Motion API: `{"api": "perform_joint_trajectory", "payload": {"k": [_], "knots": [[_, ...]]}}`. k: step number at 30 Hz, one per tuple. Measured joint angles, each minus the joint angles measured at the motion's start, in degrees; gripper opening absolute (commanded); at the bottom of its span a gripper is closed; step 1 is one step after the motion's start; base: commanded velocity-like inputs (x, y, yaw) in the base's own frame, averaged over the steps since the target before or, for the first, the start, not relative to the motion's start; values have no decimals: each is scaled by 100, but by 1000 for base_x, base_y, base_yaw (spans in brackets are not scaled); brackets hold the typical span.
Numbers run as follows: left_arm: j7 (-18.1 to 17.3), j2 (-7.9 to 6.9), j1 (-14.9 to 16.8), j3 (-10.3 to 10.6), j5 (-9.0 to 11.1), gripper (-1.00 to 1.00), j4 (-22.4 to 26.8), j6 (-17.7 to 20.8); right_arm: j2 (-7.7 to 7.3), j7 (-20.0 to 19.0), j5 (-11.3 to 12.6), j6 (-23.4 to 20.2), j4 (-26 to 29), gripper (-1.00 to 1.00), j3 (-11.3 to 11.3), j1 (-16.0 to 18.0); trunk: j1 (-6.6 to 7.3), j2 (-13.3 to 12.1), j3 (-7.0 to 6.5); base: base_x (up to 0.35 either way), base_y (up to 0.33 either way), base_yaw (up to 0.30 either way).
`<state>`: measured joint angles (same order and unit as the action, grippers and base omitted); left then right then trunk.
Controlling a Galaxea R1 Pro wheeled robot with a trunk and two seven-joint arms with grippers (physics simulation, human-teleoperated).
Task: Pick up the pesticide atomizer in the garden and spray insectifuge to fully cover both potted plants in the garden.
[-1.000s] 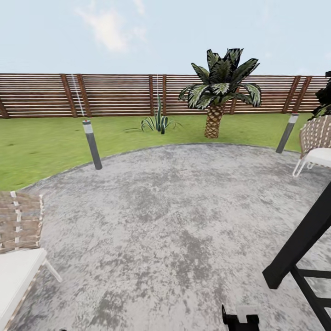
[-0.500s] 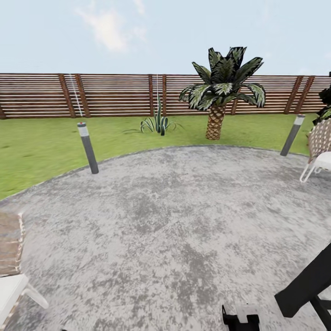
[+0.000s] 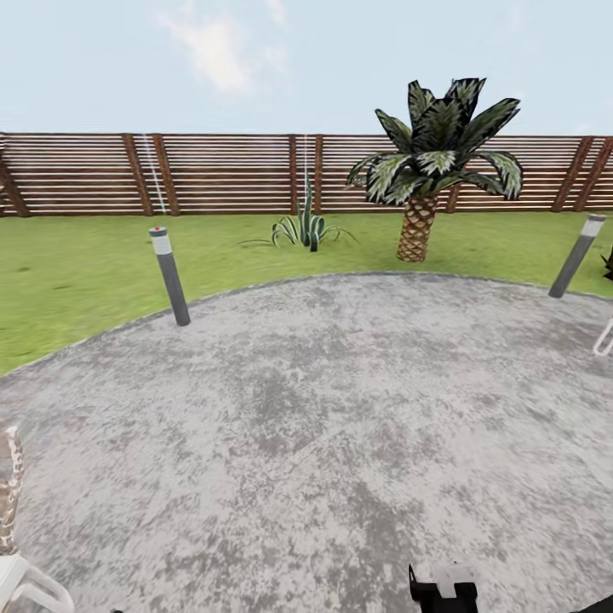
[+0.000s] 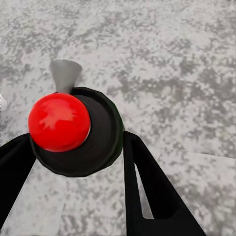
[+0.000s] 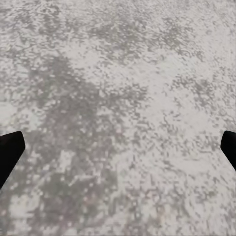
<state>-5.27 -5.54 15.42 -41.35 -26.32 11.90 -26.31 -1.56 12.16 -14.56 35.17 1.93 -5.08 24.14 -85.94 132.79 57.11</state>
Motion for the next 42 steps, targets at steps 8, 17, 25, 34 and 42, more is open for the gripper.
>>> {"api": "perform_joint_trajectory", "payload": {"k": [8, 17, 25, 34, 42], "knots": [[6, 0, 1, 1, 1, -100, -1, 0, -24, -8, -14, -8, 2, 100, 7, -1, 0, 0, 26, 339, 0, 74], [5, 4, 1, 2, 0, -100, -1, 0, -38, -15, -5, -9, 15, 100, 9, -1, 0, 0, 26, 339, 0, 0], [7, 4, -2, 0, 8, -100, -2, 0, -17, -9, -4, -9, 15, 100, 9, 0, 0, 0, 26, 339, 0, 142], [9, 6, -9, -4, 9, -100, -1, 0, -11, -7, -3, -9, 14, 100, 9, 1, 0, 0, 26, 339, 0, 277], [9, 4, -9, -5, 7, -100, -1, 0, -12, -7, -7, -9, 14, 100, 9, 0, 0, 0, 26, 339, 0, 245]]}}
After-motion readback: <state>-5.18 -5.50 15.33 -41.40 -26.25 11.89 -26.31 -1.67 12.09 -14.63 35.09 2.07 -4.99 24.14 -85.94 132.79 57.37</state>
